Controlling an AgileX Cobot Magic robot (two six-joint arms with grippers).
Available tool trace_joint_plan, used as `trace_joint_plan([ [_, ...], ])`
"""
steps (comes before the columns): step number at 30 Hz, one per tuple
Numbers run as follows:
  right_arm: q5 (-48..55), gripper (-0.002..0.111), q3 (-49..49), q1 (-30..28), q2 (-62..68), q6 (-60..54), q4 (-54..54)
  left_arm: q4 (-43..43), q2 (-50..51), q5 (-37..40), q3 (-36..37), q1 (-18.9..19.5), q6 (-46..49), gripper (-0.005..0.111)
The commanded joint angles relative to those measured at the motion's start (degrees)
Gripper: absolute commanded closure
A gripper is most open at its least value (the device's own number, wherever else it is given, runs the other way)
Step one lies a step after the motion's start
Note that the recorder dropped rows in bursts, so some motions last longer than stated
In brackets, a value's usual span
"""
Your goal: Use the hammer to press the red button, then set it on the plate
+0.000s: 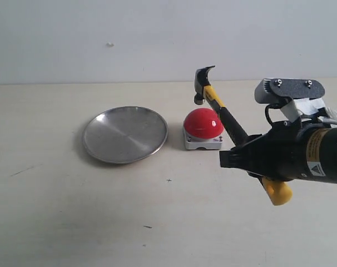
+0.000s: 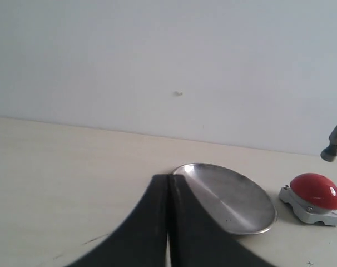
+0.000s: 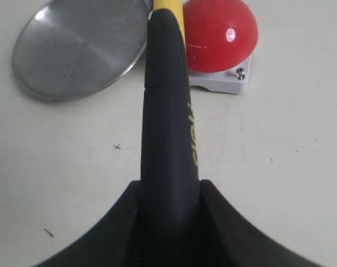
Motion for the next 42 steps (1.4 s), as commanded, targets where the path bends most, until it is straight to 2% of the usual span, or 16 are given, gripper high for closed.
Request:
trace_joint_plan([
  [1, -2.9, 0.108, -6.4, -0.2, -3.0, -0.4, -1.0, -0.4, -0.4, -0.3, 0.0, -0.1, -0.3, 0.107],
  [6, 1.8, 0.108, -9.2, -0.2, -5.8, -0.4, -1.0, -0.4, -0.4, -0.3, 0.0, -0.1, -0.3, 0.107],
  [9, 5.2, 0.108, -8.4, -0.2, -2.6, -0.4, -1.0, -0.4, -0.4, -0.3, 0.0, -0.1, -0.3, 0.107],
  [14, -2.0, 0.108, -5.1, -0.2, 12.6, 4.5, -1.0, -0.4, -0.4, -0.3, 0.0, -0.1, -0.3, 0.107],
  [19, -8.8, 0.108, -5.4, -0.2, 8.8, 4.5, 1.7, -0.4, -0.4, -0.3, 0.0, -0.1, -0.3, 0.107],
  [24, -10.0, 0.108, -6.8, -0.2, 1.8, 4.5, 1.9, -0.4, -0.4, -0.3, 0.0, -0.1, -0.3, 0.107],
  [32, -21.9, 0.108, -7.0, -0.2, 2.2, 5.7, 3.7, -0.4, -0.4, -0.3, 0.0, -0.1, -0.3, 0.107],
  [37, -35.8, 0.108, -7.7, -0.2, 11.6, 9.2, 6.4, -0.4, -0.4, -0.3, 0.0, -0.1, -0.3, 0.107],
  [42, -48.8, 0.108, -12.8, -0.2, 24.4, 16.9, 5.8, -0.4, -0.4, -0.3, 0.0, -0.1, -0.3, 0.107],
])
